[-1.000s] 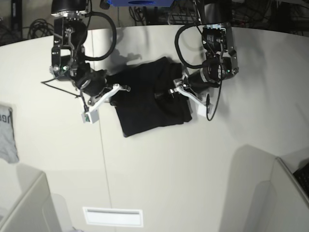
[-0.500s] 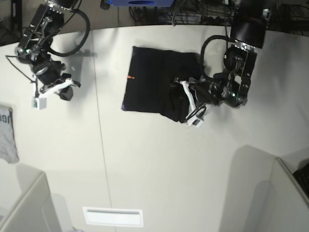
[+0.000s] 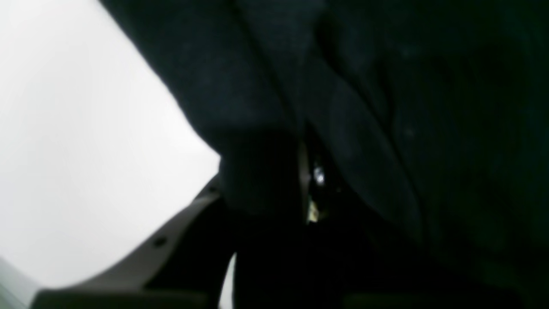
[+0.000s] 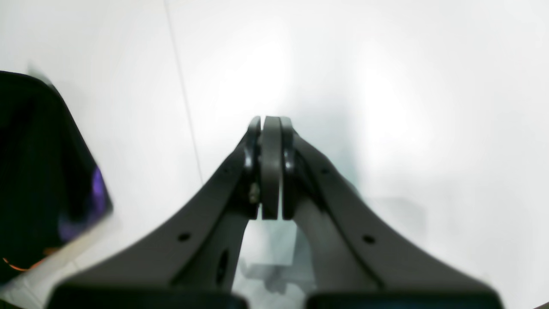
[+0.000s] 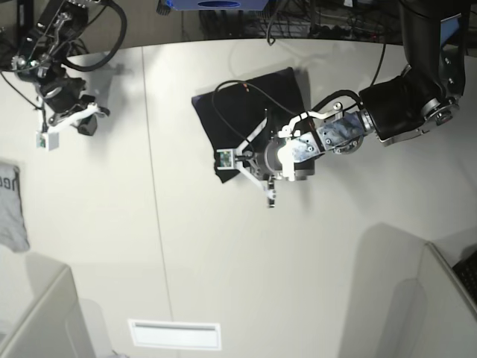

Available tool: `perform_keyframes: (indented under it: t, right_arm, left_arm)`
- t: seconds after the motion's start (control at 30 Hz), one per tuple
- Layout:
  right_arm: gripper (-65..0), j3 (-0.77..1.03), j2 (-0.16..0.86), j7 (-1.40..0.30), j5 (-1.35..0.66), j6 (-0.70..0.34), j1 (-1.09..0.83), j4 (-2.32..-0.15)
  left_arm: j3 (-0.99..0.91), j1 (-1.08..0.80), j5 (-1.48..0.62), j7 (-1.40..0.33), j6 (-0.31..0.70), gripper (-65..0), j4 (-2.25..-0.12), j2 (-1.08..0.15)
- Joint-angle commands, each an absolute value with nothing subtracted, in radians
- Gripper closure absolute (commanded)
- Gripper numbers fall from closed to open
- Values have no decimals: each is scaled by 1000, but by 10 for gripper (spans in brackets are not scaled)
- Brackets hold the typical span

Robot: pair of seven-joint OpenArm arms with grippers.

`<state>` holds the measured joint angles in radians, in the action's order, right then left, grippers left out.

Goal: Fold the T-shirt properly
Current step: 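Press and smooth the folded bundle flat with the left gripper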

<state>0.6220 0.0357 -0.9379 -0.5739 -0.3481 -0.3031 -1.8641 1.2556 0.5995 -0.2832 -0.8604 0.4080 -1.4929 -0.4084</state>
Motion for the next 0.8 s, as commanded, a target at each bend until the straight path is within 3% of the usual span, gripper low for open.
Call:
perform_keyframes:
  t: [0.0,0.13,0.37,0.77]
  right_arm:
    - [0,639,44,-918,-590,-346,-306,-1880]
    - [0,651,38,-921,-590,-344,-312,-1880]
    - [0,651,21,-918,-590,-344,-325,-1880]
    - [0,651,5,-920,-590,-344,-326,-1880]
  left_arm:
    - [1254,588,-263,-811,444,0,-1478,-407]
    - [1171,516,-88,-668,533,0,-1415,-355]
    - [1043,463,50,-662,668,0,-1356,-246]
    - [1043,466,65,-668,679,0,-1363,-228]
